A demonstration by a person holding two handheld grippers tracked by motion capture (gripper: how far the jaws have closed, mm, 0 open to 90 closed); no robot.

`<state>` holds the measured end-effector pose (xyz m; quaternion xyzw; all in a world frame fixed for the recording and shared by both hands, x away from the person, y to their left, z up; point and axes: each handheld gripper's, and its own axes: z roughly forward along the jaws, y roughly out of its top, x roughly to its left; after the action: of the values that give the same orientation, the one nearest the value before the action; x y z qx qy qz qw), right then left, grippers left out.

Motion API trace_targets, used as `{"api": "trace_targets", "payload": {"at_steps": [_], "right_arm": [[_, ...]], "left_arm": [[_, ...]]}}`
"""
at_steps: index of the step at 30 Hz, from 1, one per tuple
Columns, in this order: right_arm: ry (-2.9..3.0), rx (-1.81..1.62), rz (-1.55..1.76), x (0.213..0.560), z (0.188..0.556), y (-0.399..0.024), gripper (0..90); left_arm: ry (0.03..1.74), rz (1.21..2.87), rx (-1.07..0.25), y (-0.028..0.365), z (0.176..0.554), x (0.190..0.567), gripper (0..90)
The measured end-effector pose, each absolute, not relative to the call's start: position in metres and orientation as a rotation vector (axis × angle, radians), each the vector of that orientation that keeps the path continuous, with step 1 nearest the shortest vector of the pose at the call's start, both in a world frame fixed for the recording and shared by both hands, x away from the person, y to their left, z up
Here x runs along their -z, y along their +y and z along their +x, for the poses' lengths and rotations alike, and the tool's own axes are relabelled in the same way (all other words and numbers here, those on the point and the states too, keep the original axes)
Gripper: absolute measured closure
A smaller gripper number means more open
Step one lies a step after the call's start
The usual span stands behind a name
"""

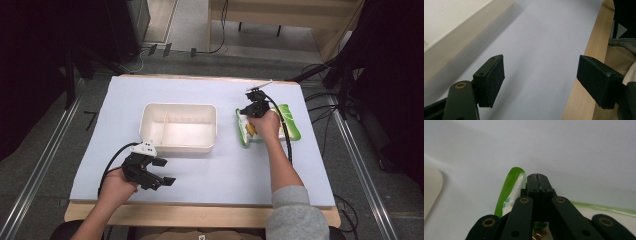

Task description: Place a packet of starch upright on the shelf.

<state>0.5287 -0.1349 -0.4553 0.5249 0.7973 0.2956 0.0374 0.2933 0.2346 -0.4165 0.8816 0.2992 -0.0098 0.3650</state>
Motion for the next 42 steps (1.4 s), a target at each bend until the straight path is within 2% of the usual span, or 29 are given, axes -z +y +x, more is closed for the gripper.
{"api": "trace_targets", "payload": {"at_steps": [14,28,33,38,41,42], "right_arm": [[2.635,-0.963,1.388,0.450,0.473,-0.130,90.0],[2.742,-1.011,1.250,0.451,0.416,-0.153,90.0],[2.743,-1.024,1.273,0.449,0.409,-0.159,90.0],[2.681,-1.057,1.279,0.432,0.411,-0.169,84.9],[2.596,-1.086,1.325,0.424,0.415,-0.180,78.2],[2.563,-1.095,1.347,0.422,0.419,-0.185,73.0]], "left_arm": [[0.774,2.251,0.006,0.238,0.293,0.415,22.8],[0.769,2.268,0.006,0.235,0.292,0.415,22.8],[0.766,2.266,0.006,0.235,0.292,0.415,22.8],[0.767,2.262,0.006,0.235,0.292,0.414,22.8],[0.777,2.255,0.030,0.236,0.293,0.414,23.1],[0.777,2.255,0.030,0.236,0.293,0.414,23.1]]}}
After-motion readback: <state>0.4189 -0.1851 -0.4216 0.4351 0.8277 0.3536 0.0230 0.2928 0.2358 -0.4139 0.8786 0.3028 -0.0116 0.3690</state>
